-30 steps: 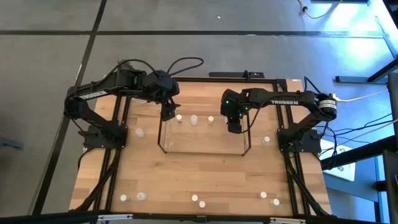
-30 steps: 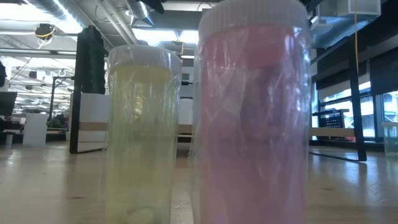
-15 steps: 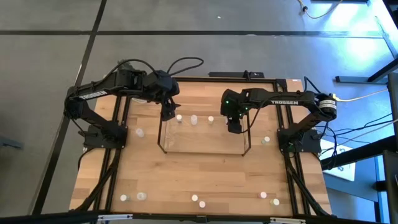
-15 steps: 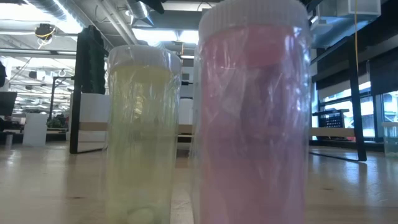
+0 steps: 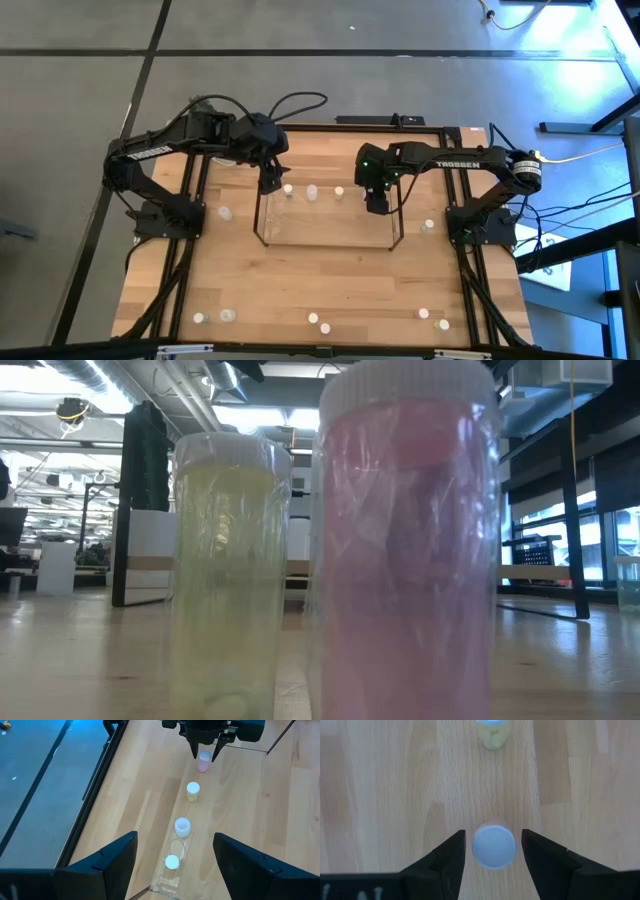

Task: Pick and place medicine bottles onto shelf by color
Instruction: Put the bottom blue pill bottle aligned with the other blue pill bottle on the shelf

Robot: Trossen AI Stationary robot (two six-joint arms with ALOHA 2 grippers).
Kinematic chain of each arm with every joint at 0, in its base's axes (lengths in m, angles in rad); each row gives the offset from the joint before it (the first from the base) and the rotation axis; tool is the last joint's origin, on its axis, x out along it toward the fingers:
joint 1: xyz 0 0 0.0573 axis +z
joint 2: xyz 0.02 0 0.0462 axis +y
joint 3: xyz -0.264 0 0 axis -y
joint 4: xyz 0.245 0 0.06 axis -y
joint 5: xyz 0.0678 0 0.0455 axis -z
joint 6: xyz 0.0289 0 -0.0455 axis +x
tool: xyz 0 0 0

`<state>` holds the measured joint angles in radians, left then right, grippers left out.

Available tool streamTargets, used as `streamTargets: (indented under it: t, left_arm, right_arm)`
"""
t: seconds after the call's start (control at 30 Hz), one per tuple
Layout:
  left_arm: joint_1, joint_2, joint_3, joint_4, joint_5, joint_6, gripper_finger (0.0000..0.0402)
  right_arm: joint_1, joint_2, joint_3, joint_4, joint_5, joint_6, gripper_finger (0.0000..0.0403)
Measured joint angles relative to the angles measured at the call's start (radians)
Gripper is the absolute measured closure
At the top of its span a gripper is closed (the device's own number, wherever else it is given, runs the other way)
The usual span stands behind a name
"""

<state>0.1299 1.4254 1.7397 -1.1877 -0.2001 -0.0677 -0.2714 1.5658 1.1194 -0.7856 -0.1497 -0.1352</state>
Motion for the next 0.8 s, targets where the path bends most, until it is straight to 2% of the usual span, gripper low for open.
streamTargets:
  t: [0.8]
  left_arm:
    - [0.0, 0.0, 0.0, -0.013, 0.01, -0.004, 0.0147]
  right_arm:
    - [0.0, -0.01, 0.096, -0.013, 0.0, -0.006, 0.0208]
